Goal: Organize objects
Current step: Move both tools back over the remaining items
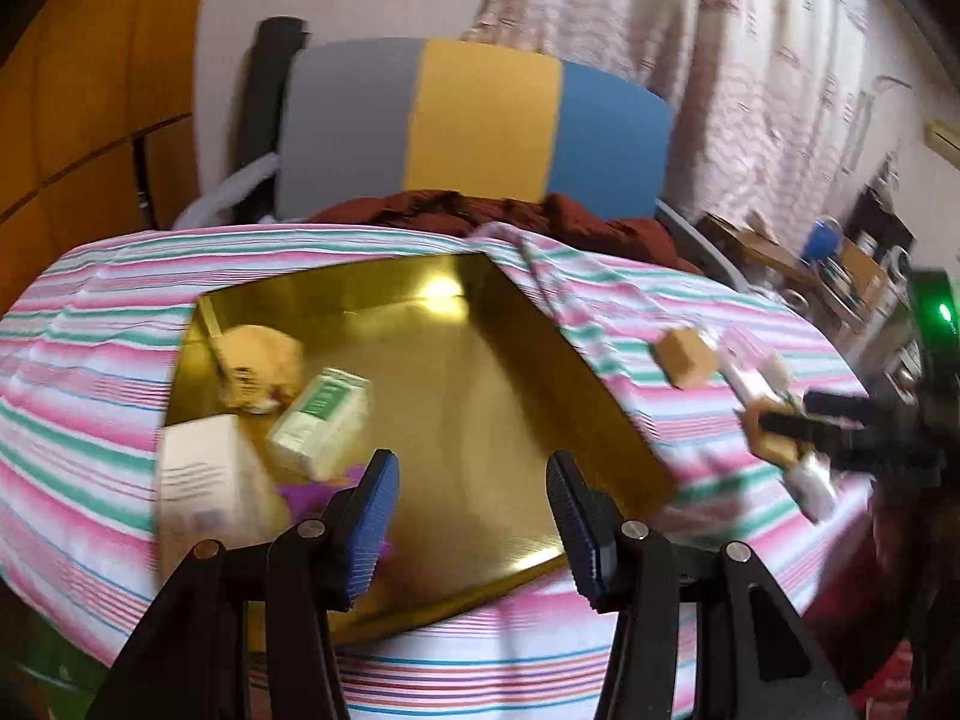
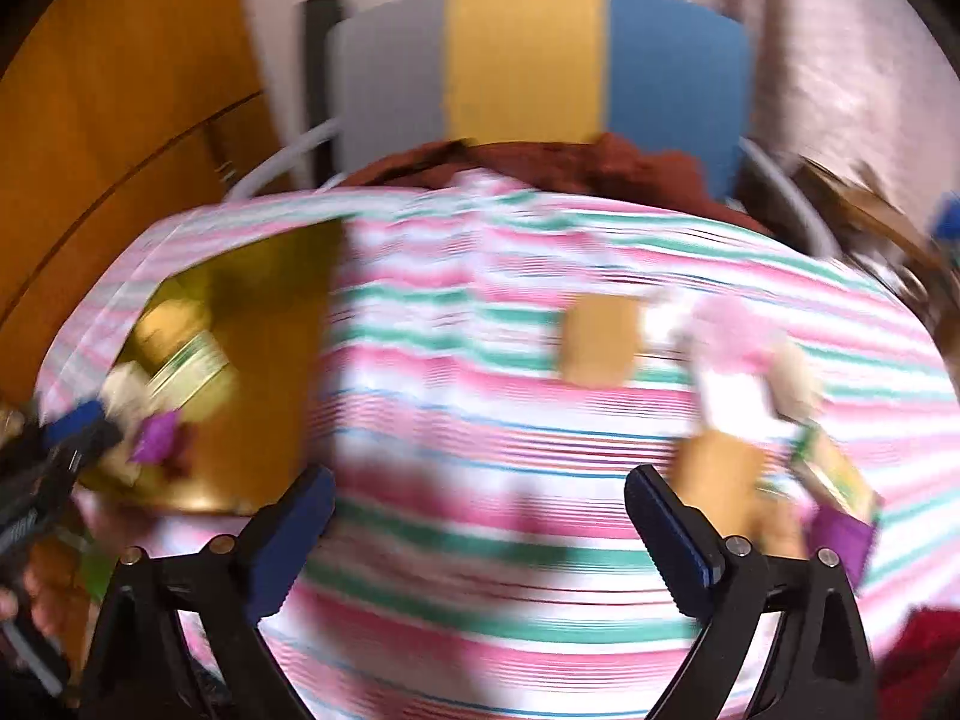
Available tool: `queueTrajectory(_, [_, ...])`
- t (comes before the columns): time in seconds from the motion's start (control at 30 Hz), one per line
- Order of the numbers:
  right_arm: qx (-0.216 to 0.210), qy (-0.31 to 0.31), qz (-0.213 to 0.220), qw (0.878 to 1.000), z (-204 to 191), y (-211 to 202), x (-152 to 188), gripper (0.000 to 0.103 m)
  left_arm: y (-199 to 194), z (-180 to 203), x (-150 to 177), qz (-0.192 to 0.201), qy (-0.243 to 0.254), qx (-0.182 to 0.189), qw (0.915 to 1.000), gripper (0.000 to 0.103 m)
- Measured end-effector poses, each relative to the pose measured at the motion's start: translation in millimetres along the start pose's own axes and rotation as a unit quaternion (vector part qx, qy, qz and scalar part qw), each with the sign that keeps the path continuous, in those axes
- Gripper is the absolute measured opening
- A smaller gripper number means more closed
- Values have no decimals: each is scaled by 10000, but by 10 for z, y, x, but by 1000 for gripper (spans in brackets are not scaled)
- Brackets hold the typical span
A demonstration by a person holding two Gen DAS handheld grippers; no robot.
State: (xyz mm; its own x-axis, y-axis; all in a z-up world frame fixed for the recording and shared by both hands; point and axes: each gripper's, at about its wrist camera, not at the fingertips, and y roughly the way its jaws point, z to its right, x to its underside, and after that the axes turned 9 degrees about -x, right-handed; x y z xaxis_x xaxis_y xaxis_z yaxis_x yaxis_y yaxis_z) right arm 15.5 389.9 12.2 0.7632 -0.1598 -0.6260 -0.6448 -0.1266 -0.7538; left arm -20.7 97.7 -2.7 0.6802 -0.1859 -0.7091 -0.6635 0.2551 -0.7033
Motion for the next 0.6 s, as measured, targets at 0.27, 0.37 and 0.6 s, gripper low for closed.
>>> queueTrajectory(0.27, [154,2282,692,9710,1239,-261,125,103,86,647,104,-233,787,591,9949,52])
queueTrajectory(0.37, [-102,2811,1054,9538,1425,-378,179,103,132,857,119,-318,979,770,9917,52])
queueTrajectory(0.6, [-484,3250,1390,9342,1565,-488,263,103,292,1298,240,-666,1356,1150,9818,52])
